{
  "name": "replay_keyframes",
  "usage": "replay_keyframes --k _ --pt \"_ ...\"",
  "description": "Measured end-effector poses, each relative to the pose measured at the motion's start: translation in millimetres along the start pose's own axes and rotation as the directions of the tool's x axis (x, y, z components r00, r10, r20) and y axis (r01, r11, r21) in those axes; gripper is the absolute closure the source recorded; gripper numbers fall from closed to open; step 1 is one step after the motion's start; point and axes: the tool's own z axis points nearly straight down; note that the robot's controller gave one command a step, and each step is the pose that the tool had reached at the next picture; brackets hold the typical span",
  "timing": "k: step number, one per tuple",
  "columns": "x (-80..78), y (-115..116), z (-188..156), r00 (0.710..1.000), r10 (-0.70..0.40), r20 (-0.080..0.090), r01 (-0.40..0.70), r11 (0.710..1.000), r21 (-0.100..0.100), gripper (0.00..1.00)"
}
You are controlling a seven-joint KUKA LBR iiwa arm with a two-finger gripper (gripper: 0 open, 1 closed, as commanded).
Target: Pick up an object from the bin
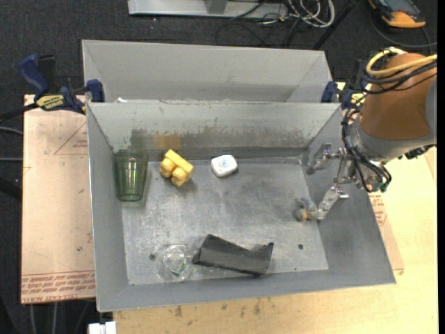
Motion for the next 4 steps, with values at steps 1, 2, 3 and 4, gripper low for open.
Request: replay_keyframes --k 1,2,3,4 --pt "12.4 -7 38 0.997 -0.071 0.003 0.071 0.997 0.003 0.0" --pt "-32.1 -11 100 0.94 -0.342 0.003 0.342 0.94 0.003 1.0" --pt "-32.2 -11 100 0.94 -0.342 0.003 0.342 0.94 0.003 1.0" --pt "-39.6 3 -53 0.972 -0.237 0.006 0.237 0.972 0.003 1.0"
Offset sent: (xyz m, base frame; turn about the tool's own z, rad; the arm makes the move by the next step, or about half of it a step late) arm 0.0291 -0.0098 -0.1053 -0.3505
